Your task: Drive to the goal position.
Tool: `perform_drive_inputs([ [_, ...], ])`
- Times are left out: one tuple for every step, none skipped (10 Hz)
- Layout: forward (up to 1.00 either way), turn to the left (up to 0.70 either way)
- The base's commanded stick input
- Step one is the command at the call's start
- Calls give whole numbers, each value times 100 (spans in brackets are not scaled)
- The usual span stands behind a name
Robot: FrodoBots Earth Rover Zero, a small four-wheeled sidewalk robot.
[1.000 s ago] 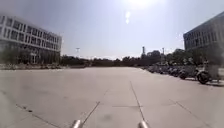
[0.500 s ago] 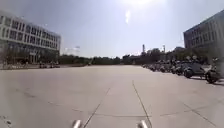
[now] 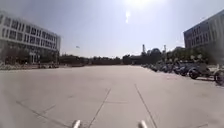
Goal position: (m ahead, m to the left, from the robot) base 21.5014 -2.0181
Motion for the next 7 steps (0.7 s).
perform_drive_inputs([
  [70,0],
  [70,0],
  [70,0],
  [70,0],
  [70,0],
  [70,0],
  [70,0],
])
